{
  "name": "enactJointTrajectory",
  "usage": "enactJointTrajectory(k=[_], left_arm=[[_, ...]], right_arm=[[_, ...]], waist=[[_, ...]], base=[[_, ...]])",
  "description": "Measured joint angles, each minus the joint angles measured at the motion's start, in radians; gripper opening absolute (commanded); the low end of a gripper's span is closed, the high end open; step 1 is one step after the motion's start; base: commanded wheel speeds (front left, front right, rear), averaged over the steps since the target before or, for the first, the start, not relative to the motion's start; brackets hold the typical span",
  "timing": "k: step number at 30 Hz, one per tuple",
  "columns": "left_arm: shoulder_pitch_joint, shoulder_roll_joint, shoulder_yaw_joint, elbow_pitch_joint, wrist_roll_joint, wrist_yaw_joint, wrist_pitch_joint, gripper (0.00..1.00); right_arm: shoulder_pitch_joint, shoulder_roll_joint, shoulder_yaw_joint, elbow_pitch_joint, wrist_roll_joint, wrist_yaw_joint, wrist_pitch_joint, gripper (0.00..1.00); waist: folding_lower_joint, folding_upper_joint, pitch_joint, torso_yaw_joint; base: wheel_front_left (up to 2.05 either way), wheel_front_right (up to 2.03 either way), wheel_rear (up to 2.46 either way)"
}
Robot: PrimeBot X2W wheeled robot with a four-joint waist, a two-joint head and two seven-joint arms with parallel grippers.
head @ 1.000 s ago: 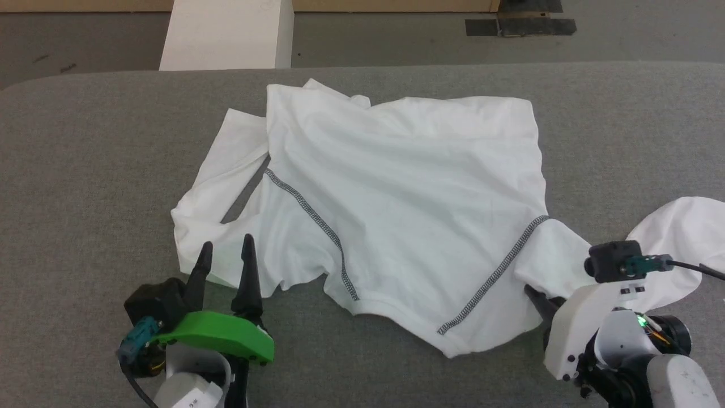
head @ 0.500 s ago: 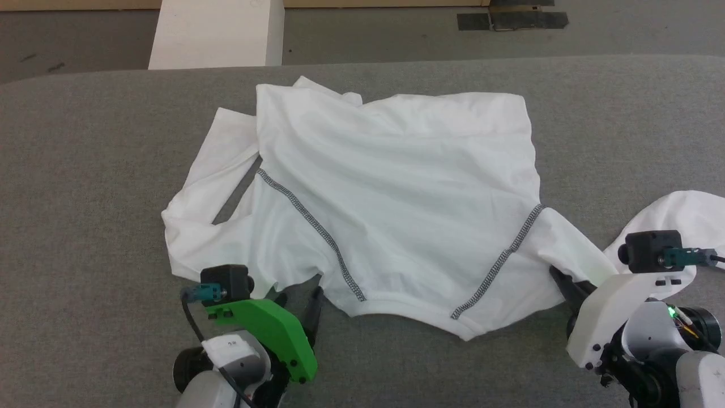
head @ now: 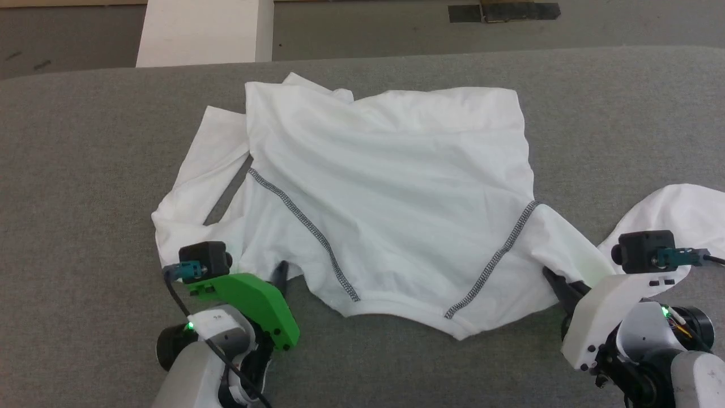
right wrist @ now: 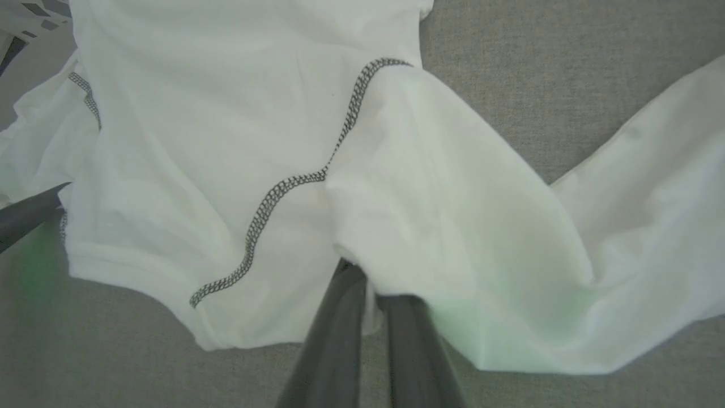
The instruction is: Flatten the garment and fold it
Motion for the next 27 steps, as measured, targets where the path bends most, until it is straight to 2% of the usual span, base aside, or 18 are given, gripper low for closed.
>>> enactJointTrajectory(k=[6,12,17,20,27], left_arm=[[0.005,0.005,0.011,0.012,-0.015,-0.024,-0.052,0.00],[0.000,0.002,0.066,-0.097,-0.083,-0.071,-0.101,0.00],[-0.083,0.038,0.141,-0.234,-0.140,-0.102,-0.108,0.00],[-0.191,0.083,0.164,-0.322,-0.160,-0.127,-0.073,0.00],[-0.402,0.152,0.172,-0.372,-0.145,-0.137,-0.019,0.00]], right_arm=[[0.001,0.000,-0.003,0.002,0.022,0.000,-0.015,0.00],[-0.011,0.000,-0.048,-0.029,0.155,0.000,-0.013,0.00],[-0.099,0.000,-0.115,-0.118,0.219,0.000,0.083,0.00],[-0.196,0.000,-0.186,-0.176,0.323,0.000,0.176,0.00],[-0.409,0.000,-0.252,-0.257,0.376,0.000,0.329,0.00]], waist=[[0.0000,0.0000,-0.014,0.003],[0.0000,0.0000,-0.043,0.007],[0.0001,0.0000,-0.068,0.006],[0.0001,0.0000,-0.088,0.005],[0.0000,0.0000,-0.118,0.006]], base=[[0.00,0.00,0.00],[0.00,0.00,0.00],[0.00,0.00,0.00],[0.00,0.00,0.00],[0.00,0.00,0.00]])
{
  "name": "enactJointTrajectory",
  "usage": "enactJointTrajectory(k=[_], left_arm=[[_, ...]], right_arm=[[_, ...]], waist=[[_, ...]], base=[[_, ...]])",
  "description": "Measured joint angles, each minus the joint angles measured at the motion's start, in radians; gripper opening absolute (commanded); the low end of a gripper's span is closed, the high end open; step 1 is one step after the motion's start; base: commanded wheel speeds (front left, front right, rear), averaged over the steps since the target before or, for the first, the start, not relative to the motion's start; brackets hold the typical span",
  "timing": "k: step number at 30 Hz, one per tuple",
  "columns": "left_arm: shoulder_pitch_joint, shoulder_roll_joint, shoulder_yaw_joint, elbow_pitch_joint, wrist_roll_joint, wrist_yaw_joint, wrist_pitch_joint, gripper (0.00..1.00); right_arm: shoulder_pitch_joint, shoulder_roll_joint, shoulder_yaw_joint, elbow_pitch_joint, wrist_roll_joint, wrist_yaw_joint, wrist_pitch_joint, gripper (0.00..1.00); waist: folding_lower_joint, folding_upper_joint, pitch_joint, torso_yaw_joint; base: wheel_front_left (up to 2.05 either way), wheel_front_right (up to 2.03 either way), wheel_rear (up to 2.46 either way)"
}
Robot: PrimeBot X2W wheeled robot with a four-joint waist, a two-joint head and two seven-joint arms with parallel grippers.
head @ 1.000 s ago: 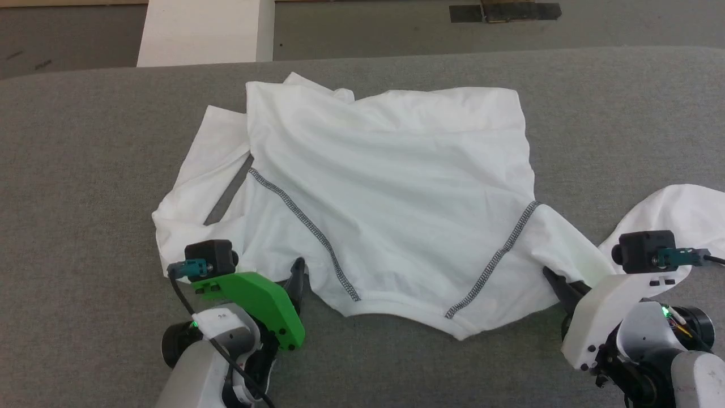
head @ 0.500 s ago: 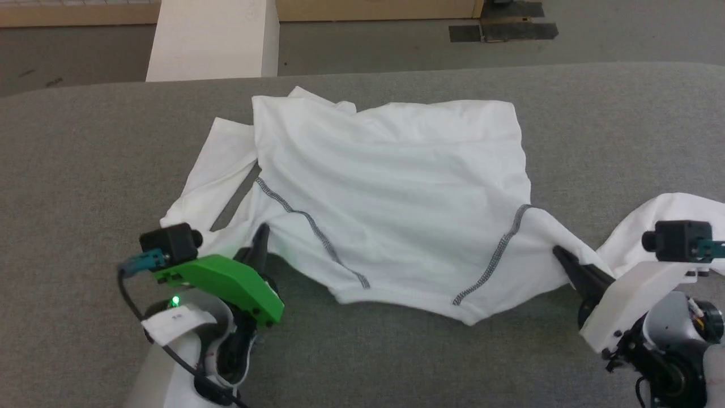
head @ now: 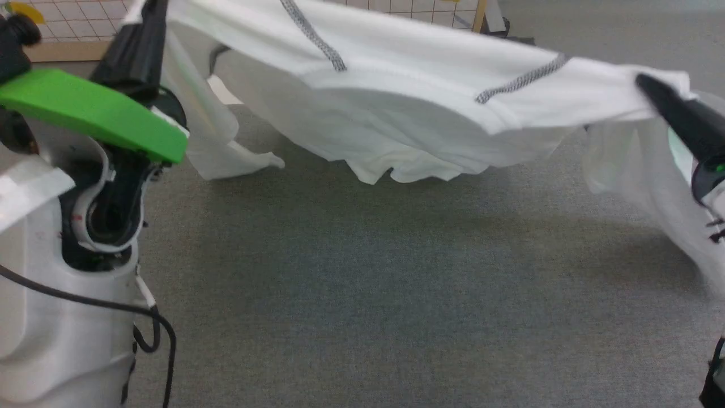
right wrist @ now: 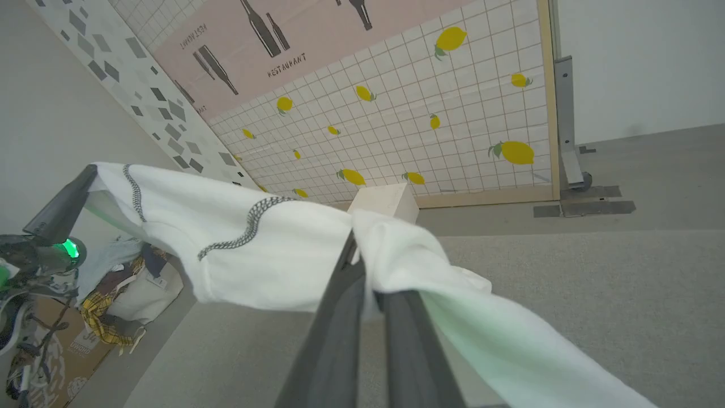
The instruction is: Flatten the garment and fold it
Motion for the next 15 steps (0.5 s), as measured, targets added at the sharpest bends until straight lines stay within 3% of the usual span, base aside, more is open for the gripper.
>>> enactJointTrajectory(k=[6,15], left_arm=[[-0.174,0.038,-0.005,0.018,0.037,-0.002,0.034,0.00],[-0.416,0.102,-0.036,0.180,0.118,-0.014,0.070,0.00]], right_arm=[[-0.212,0.000,-0.038,0.026,-0.006,0.000,0.088,0.00],[-0.523,0.001,-0.070,0.225,-0.079,0.000,0.138,0.00]], waist=[[0.0000,0.0000,-0.016,-0.003],[0.0000,0.0000,0.003,-0.003]], base=[[0.00,0.00,0.00],[0.00,0.00,0.00]])
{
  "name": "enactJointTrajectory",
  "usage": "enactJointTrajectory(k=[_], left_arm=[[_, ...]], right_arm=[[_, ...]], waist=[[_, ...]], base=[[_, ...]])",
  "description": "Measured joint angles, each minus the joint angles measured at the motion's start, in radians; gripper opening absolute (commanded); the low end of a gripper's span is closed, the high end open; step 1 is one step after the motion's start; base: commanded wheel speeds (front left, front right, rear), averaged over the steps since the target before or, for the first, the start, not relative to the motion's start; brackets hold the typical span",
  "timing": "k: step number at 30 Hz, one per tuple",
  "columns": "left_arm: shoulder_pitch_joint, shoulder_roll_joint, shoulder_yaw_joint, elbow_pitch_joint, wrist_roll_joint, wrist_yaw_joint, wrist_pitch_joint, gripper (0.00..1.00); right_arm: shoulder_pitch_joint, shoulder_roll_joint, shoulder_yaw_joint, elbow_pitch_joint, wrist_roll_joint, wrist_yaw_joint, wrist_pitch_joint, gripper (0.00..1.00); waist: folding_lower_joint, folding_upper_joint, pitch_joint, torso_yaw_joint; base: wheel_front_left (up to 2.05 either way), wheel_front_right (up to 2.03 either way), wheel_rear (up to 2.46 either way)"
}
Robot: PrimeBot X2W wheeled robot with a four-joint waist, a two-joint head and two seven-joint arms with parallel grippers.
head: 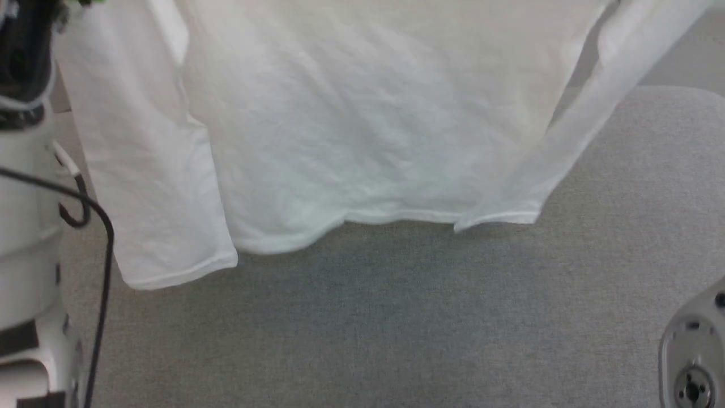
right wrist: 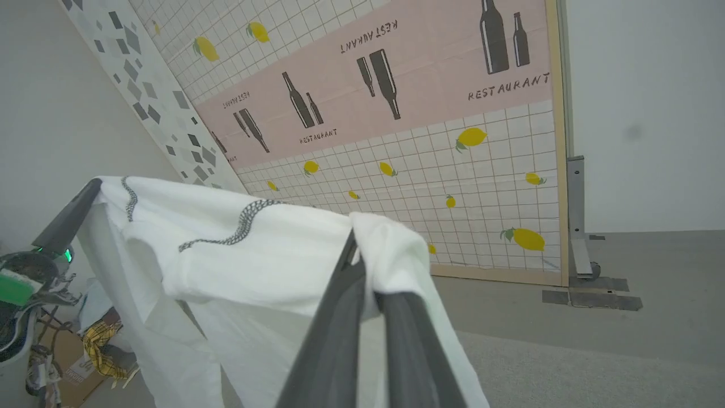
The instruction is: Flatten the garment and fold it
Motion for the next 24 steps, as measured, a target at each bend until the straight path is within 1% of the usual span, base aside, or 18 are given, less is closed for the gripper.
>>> enactJointTrajectory(k=[4,7,11,13,14,16,19,22,24], left_arm=[[-0.079,0.021,-0.016,0.112,0.031,-0.009,0.002,0.00],[-0.123,0.049,-0.047,0.188,0.094,-0.022,-0.022,0.00],[-0.180,0.059,-0.072,0.265,0.140,-0.023,-0.048,0.00],[-0.224,0.072,-0.095,0.303,0.180,-0.026,-0.068,0.00],[-0.296,0.093,-0.136,0.349,0.254,-0.040,-0.110,0.00],[-0.346,0.098,-0.147,0.377,0.281,-0.039,-0.140,0.00],[-0.419,0.101,-0.155,0.417,0.328,-0.012,-0.183,0.00],[-0.468,0.102,-0.160,0.443,0.366,0.025,-0.223,0.00],[-0.487,0.100,-0.160,0.451,0.375,0.042,-0.237,0.00]], right_arm=[[-0.105,0.001,-0.003,0.099,-0.052,0.000,0.027,0.00],[-0.165,0.001,0.012,0.155,-0.098,0.000,0.035,0.00],[-0.238,0.004,0.032,0.210,-0.161,0.000,0.015,0.00],[-0.283,0.005,0.042,0.242,-0.202,0.000,-0.020,0.00],[-0.333,0.006,0.073,0.278,-0.271,0.000,-0.082,0.00],[-0.370,0.008,0.081,0.306,-0.293,0.000,-0.130,0.00],[-0.434,0.009,0.102,0.345,-0.330,0.000,-0.225,0.00],[-0.495,0.010,0.123,0.391,-0.359,0.001,-0.318,0.00],[-0.531,0.010,0.124,0.430,-0.368,0.001,-0.358,0.00]], waist=[[0.0000,0.0000,0.030,-0.001],[0.0000,0.0000,0.060,-0.002],[0.0000,0.0000,0.110,-0.006],[0.0001,0.0000,0.144,-0.009],[0.0001,0.0000,0.194,-0.013],[0.0002,0.0000,0.227,-0.016],[0.0002,0.0000,0.278,-0.021],[0.0002,0.0000,0.326,-0.024],[0.0002,0.0000,0.351,-0.025]], base=[[0.00,0.00,0.00],[0.00,0.00,0.00],[0.00,0.00,0.00],[0.00,0.00,0.00],[0.00,0.00,0.00],[0.00,0.00,0.00],[0.00,0.00,0.00],[0.00,0.00,0.00],[0.00,0.00,0.00]])
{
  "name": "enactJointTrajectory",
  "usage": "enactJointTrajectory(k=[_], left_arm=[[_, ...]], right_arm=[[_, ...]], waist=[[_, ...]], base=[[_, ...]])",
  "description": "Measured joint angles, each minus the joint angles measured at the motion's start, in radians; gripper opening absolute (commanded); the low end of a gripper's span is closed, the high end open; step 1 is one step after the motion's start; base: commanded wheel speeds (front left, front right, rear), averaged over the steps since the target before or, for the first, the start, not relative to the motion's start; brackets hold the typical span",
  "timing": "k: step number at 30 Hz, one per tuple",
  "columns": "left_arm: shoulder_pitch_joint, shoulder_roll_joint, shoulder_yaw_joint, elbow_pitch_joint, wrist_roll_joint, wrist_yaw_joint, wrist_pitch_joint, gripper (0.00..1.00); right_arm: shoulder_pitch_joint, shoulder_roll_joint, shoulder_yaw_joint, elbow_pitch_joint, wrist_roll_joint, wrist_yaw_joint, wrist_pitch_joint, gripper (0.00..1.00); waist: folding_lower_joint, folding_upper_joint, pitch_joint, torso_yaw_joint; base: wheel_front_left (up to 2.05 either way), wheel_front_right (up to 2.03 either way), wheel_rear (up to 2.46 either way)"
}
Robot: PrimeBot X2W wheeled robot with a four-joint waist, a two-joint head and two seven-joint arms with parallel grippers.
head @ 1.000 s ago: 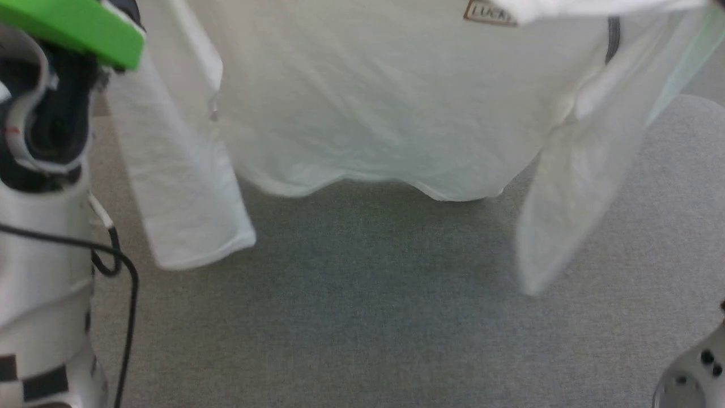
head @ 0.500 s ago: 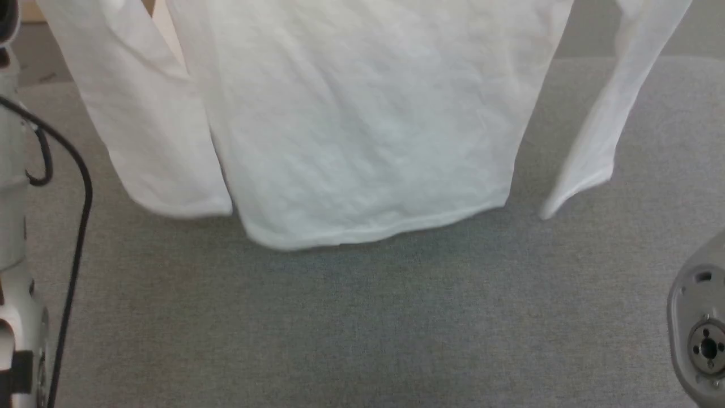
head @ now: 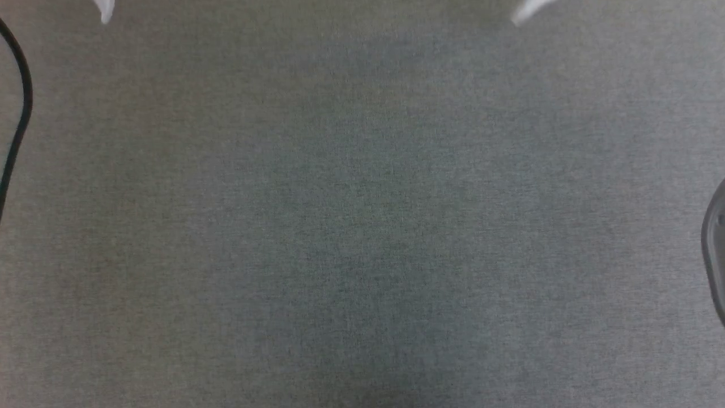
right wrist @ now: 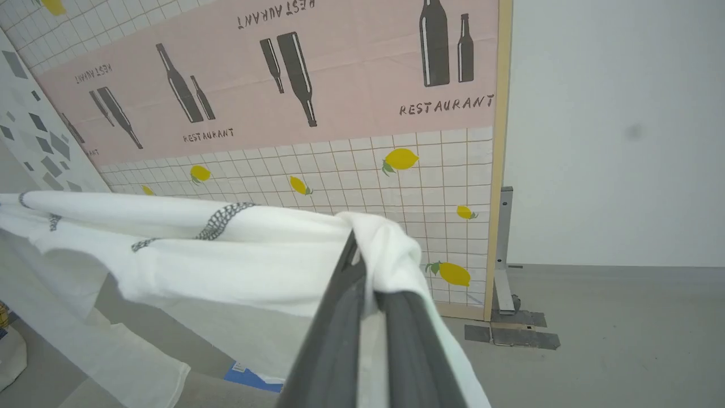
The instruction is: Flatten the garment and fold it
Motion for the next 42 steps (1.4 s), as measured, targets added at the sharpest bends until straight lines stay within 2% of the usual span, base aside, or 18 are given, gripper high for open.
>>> enactJointTrajectory(k=[6,12,16,21,26,29,35,42], left_arm=[[0.009,-0.003,-0.001,0.023,-0.003,0.011,-0.022,0.00],[0.154,-0.006,0.007,0.030,-0.048,0.014,-0.052,0.00],[0.281,-0.024,0.028,-0.003,-0.108,0.005,-0.097,0.00],[0.517,-0.062,0.061,-0.086,-0.193,0.008,-0.148,0.00],[0.793,-0.106,0.108,-0.177,-0.288,0.030,-0.169,0.00],[0.973,-0.128,0.121,-0.222,-0.342,0.044,-0.143,0.00],[1.321,-0.181,0.152,-0.277,-0.433,0.113,-0.087,0.00],[1.540,-0.209,0.151,-0.302,-0.508,0.157,0.033,0.00]], right_arm=[[-0.017,-0.001,0.017,0.089,-0.006,0.000,-0.048,0.00],[0.119,-0.005,0.071,0.073,0.043,0.000,-0.056,0.00],[0.284,-0.031,0.115,-0.009,0.124,0.000,-0.071,0.00],[0.570,-0.082,0.156,-0.154,0.209,0.000,-0.109,0.00],[0.871,-0.064,0.127,-0.286,0.274,0.000,-0.166,0.00],[1.054,-0.037,0.106,-0.343,0.288,0.000,-0.186,0.00],[1.385,-0.006,0.119,-0.377,0.278,0.000,-0.206,0.00],[1.598,0.000,0.103,-0.393,0.228,0.000,-0.197,0.00]], waist=[[0.0000,0.0000,0.052,0.013],[-0.0001,0.0000,0.041,0.045],[-0.0001,0.0000,0.006,0.058],[-0.0003,0.0000,-0.056,0.071],[-0.0003,0.0000,-0.133,0.077],[-0.0003,0.0000,-0.184,0.076],[-0.0004,0.0000,-0.277,0.066],[-0.0004,0.0000,-0.347,0.056]], base=[[0.00,0.00,0.00],[0.00,0.00,0.00],[0.00,0.00,0.00],[0.00,0.00,0.00],[0.00,0.00,0.00],[0.00,0.00,0.00],[0.00,0.00,0.00],[0.00,0.00,0.00]])
